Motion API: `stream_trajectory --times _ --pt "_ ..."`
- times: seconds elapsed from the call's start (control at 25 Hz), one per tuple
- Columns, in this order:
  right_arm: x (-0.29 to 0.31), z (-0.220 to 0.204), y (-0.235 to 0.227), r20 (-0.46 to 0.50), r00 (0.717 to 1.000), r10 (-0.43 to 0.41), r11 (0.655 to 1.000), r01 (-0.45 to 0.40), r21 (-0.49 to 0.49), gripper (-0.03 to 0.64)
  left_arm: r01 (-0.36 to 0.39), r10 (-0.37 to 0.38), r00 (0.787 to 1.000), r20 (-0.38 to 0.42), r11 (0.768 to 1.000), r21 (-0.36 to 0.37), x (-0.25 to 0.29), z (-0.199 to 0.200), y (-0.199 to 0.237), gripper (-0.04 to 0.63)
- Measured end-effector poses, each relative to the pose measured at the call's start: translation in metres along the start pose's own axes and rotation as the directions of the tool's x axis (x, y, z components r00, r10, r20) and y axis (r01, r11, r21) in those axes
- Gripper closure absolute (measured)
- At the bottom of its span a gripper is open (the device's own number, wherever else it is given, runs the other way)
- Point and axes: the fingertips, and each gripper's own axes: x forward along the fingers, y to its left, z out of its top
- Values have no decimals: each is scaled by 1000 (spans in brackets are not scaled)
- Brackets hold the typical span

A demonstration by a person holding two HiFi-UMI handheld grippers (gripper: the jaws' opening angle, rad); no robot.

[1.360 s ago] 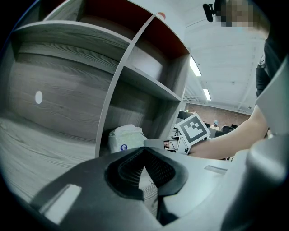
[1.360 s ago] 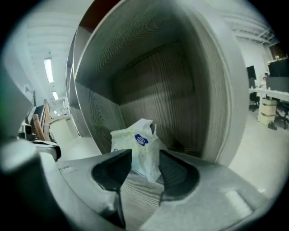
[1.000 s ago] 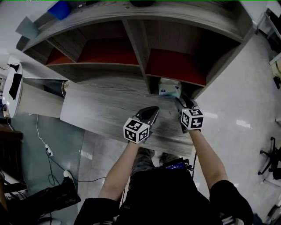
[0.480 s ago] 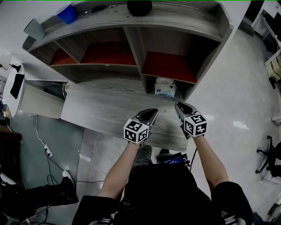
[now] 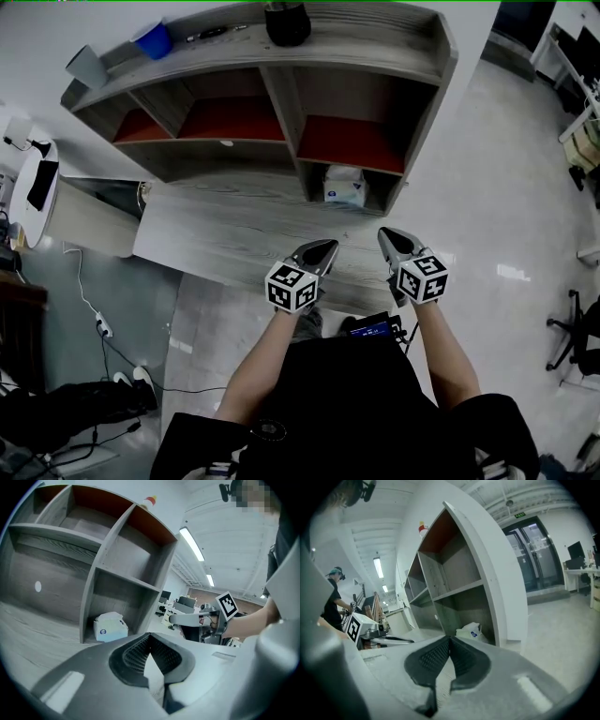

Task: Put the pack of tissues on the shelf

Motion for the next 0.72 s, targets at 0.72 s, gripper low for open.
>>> stream_trajectory --times 0.72 --pt "-27 3 -4 52 998 22 999 -24 40 614 -18 20 994 109 1000 -19 -11 -4 -21 595"
